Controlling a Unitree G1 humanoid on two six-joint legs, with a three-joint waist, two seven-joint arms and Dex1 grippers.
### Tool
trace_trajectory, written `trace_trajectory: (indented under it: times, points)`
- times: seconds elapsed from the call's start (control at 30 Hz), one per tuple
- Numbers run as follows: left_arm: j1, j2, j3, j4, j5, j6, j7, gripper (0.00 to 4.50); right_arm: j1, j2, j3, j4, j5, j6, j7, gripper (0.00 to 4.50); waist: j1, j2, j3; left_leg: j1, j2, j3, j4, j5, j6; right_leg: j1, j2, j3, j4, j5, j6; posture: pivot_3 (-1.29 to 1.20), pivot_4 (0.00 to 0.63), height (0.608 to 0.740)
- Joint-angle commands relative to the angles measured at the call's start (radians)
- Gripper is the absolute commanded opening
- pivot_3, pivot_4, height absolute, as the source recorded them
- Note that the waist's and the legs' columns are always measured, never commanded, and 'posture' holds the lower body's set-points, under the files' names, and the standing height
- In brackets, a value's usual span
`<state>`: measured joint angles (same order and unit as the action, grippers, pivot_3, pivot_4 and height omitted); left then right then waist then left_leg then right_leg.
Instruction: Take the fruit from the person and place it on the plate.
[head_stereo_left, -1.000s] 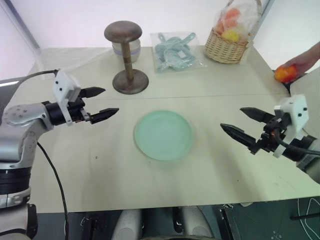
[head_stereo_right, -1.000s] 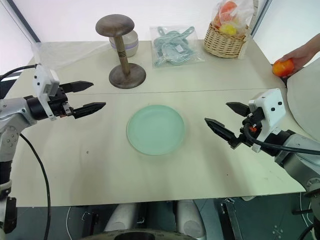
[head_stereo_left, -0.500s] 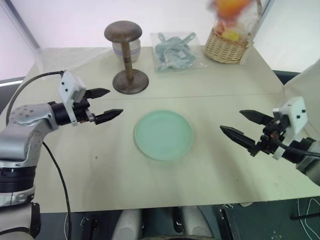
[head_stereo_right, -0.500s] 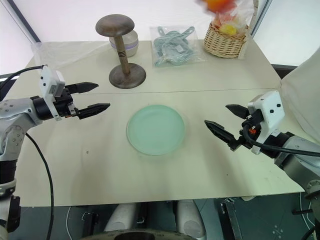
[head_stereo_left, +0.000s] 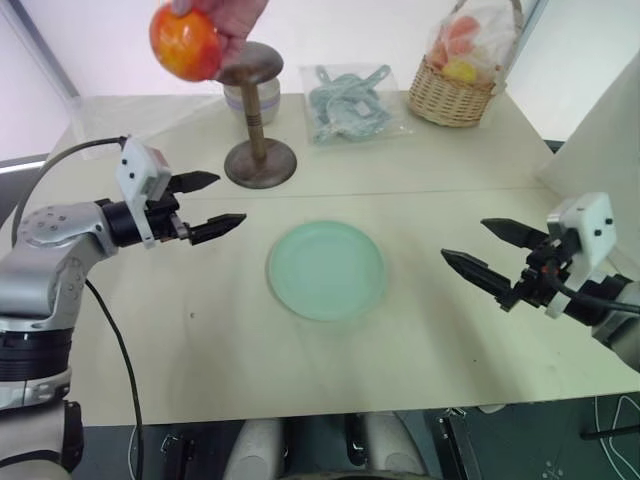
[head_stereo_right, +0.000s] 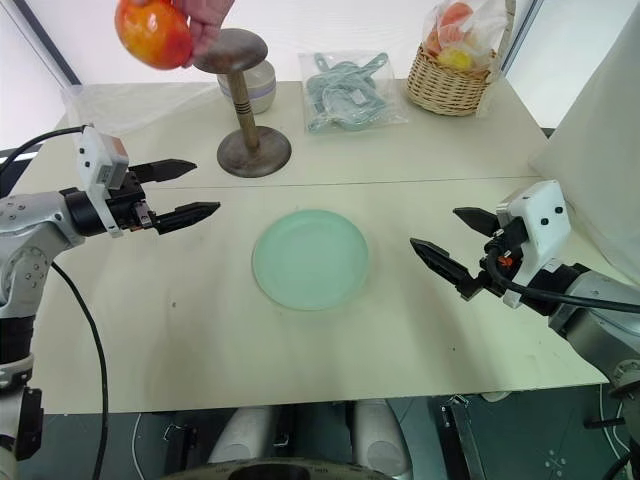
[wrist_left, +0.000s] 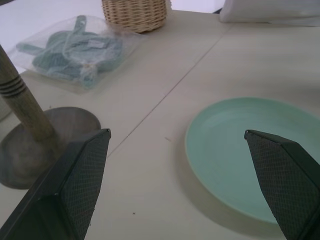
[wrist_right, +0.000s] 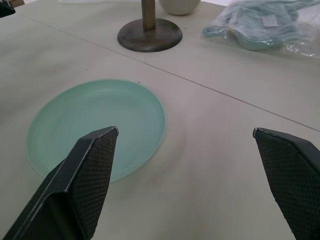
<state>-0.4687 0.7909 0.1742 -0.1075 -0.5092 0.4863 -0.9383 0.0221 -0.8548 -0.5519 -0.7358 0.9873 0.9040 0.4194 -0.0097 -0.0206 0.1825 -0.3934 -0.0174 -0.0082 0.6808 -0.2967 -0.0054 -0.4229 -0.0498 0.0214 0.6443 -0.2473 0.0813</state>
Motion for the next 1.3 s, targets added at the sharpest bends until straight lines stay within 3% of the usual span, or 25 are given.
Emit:
trace_trajectory:
  times: [0.03, 0.27, 0.5, 0.87, 1.3]
  points:
    - [-0.023, -0.026, 0.055, -0.024, 0.043, -0.061, 0.106, 4.50, -0.015, -0.003, -0.004, -0.017, 0.008, -0.028, 0.001, 4.43, 0.000, 0.000, 0.000, 0.000, 0.000, 0.000, 0.000, 0.000, 0.000, 0.000, 0.000, 0.000, 0.000, 0.000, 0.000, 0.00, 0.150, 0.740]
    - [0.017, -0.126, 0.115, -0.075, 0.177, -0.151, 0.392, 4.50, -0.043, -0.009, 0.039, 0.013, -0.007, -0.044, 0.021, 4.43, -0.001, 0.000, 0.000, 0.000, 0.000, 0.000, 0.000, 0.000, 0.000, 0.000, 0.000, 0.000, 0.000, 0.001, 0.001, 0.00, 0.150, 0.740]
    - [0.002, -0.188, 0.122, -0.091, 0.254, -0.238, 0.535, 4.50, -0.111, -0.019, 0.105, 0.062, -0.044, -0.061, 0.058, 4.43, 0.006, 0.000, 0.000, 0.000, 0.000, 0.000, 0.000, 0.000, 0.000, 0.000, 0.000, 0.000, 0.000, 0.001, 0.001, 0.00, 0.150, 0.740]
    - [-0.175, -0.225, 0.069, 0.077, 0.234, -0.254, 0.503, 4.50, -0.134, -0.012, 0.117, 0.064, -0.075, -0.067, 0.070, 4.43, 0.022, 0.000, 0.000, 0.000, -0.001, 0.000, 0.000, 0.000, 0.000, 0.000, 0.001, 0.000, 0.000, 0.001, 0.001, 0.00, 0.150, 0.740]
    - [-0.373, -0.272, 0.023, 0.375, 0.275, -0.426, 0.466, 4.50, -0.100, 0.008, 0.097, 0.018, -0.065, -0.065, 0.027, 4.43, 0.022, -0.001, 0.000, 0.000, -0.001, 0.000, 0.000, 0.000, 0.000, 0.000, 0.001, -0.001, 0.001, 0.001, 0.001, 0.00, 0.150, 0.740]
